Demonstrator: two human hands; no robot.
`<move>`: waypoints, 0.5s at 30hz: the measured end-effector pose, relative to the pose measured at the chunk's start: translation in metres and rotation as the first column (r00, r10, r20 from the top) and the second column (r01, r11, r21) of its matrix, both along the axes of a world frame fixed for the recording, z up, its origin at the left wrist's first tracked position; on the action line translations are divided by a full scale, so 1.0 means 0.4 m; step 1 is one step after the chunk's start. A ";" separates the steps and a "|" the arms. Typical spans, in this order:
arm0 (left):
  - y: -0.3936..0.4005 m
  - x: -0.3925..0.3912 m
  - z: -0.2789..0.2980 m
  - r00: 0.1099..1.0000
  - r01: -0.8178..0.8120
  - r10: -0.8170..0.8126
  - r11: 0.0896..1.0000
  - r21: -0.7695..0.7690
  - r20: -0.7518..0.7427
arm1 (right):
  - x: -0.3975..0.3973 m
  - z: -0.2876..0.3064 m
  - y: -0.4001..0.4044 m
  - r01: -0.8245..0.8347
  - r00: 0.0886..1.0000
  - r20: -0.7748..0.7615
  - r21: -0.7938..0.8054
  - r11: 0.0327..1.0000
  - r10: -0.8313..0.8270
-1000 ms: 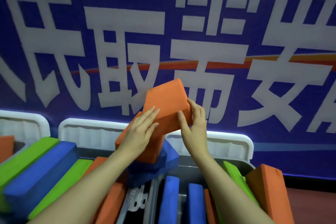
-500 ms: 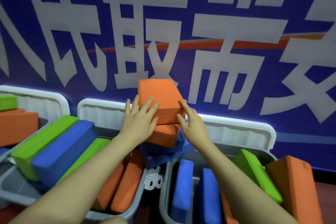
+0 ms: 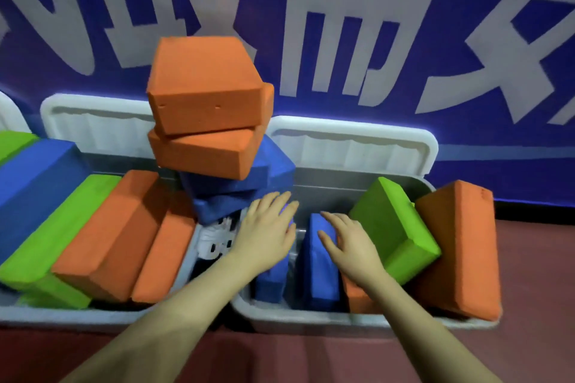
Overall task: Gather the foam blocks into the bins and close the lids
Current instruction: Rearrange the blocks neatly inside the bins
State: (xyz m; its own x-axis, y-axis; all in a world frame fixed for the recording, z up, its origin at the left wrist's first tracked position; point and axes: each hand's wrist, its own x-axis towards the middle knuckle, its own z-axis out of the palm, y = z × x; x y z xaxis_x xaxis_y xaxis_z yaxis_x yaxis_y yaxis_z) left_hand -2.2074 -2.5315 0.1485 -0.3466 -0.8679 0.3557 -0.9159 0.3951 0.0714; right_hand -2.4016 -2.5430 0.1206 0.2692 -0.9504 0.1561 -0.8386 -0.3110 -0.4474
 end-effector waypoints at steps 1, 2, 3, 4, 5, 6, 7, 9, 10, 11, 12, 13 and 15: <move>-0.007 -0.004 -0.042 1.000 -0.002 0.000 0.995 0.100 0.028 | -0.007 -0.038 0.000 -0.008 0.999 -0.040 0.031 1.000 0.009; -0.016 -0.007 -0.077 0.998 -0.003 -0.008 0.984 0.179 0.063 | -0.009 -0.070 0.000 -0.026 0.996 -0.084 0.059 0.998 0.030; -0.026 -0.010 -0.109 0.994 0.011 -0.039 0.963 0.270 0.101 | -0.007 -0.098 -0.003 -0.053 0.989 -0.135 0.097 0.994 0.066; -0.040 -0.012 -0.135 0.987 0.028 -0.081 0.937 0.348 0.139 | -0.002 -0.124 -0.007 -0.077 0.976 -0.190 0.139 0.987 0.103; -0.057 -0.011 -0.162 0.978 0.028 -0.110 0.912 0.410 0.179 | 0.001 -0.147 -0.014 -0.089 0.960 -0.245 0.181 0.979 0.133; -0.073 -0.009 -0.189 0.966 0.028 -0.147 0.879 0.477 0.214 | 0.003 -0.168 -0.022 -0.089 0.946 -0.287 0.211 0.973 0.149; -0.087 -0.012 -0.211 0.960 0.007 -0.160 0.834 0.551 0.230 | 0.006 -0.186 -0.030 -0.080 0.935 -0.321 0.228 0.970 0.152; -0.102 -0.023 -0.252 0.969 -0.034 -0.125 0.785 0.619 0.211 | 0.004 -0.221 -0.046 -0.043 0.895 -0.421 0.249 0.967 0.148; -0.106 -0.028 -0.275 0.977 -0.043 -0.102 0.770 0.637 0.190 | 0.000 -0.236 -0.054 -0.028 0.868 -0.472 0.258 0.966 0.151; -0.111 -0.032 -0.294 0.979 -0.057 -0.087 0.751 0.658 0.185 | -0.004 -0.244 -0.062 -0.024 0.843 -0.512 0.266 0.964 0.163; -0.114 -0.035 -0.309 0.976 -0.079 -0.083 0.729 0.680 0.202 | -0.008 -0.248 -0.069 -0.023 0.825 -0.537 0.279 0.960 0.176; -0.116 -0.037 -0.323 0.971 -0.105 -0.078 0.707 0.699 0.225 | -0.012 -0.251 -0.075 -0.021 0.815 -0.548 0.301 0.953 0.191; -0.119 -0.037 -0.343 0.967 -0.127 -0.082 0.669 0.732 0.242 | -0.021 -0.260 -0.077 -0.005 0.816 -0.531 0.390 0.921 0.229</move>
